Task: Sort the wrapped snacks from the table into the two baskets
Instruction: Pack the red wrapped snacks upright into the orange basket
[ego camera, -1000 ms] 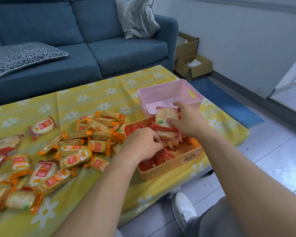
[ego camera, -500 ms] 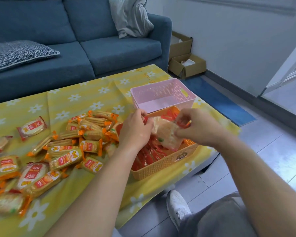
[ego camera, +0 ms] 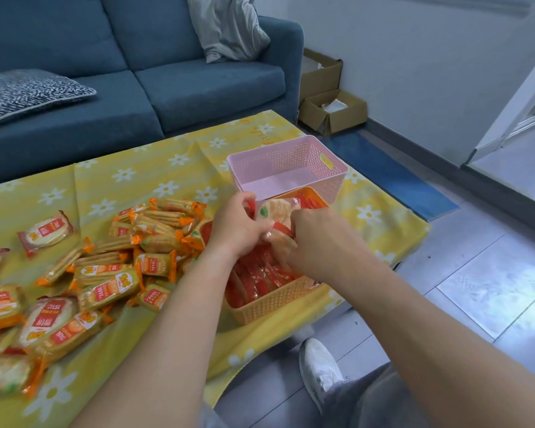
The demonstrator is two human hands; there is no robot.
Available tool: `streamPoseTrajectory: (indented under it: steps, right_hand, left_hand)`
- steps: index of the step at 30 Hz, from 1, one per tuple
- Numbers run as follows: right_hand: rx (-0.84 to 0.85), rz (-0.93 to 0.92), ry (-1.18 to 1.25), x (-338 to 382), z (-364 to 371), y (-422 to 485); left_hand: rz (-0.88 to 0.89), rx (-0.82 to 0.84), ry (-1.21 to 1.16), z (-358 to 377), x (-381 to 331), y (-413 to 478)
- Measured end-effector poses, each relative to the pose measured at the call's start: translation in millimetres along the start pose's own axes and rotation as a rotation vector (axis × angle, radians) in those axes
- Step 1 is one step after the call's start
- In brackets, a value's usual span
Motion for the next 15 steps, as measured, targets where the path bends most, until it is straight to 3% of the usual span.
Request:
streamPoseTrajectory:
  steps: [4, 9, 15]
  right_hand:
    - [0.014, 0.016, -0.007, 0, 3, 0]
    - [0.172, -0.015, -0.137, 14, 28, 1]
    - [0.367, -0.107, 0.0, 10, 41, 7]
  left_hand:
    - [-0.031, -0.017, -0.224, -20, -5, -2]
    - [-0.103, -0.062, -0.553, -40, -5, -9]
    - [-0.192, 0.025, -0.831, -38, -2, -15]
Point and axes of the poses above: each hand's wrist, its own y-axis towards the middle knuckle, its own z-axis out of the palm, x = y × z, the point moved 6 cm from there along y, towards the middle knuckle, and after that the axes turned 14 degrees about -y, right-handed, at the moved point
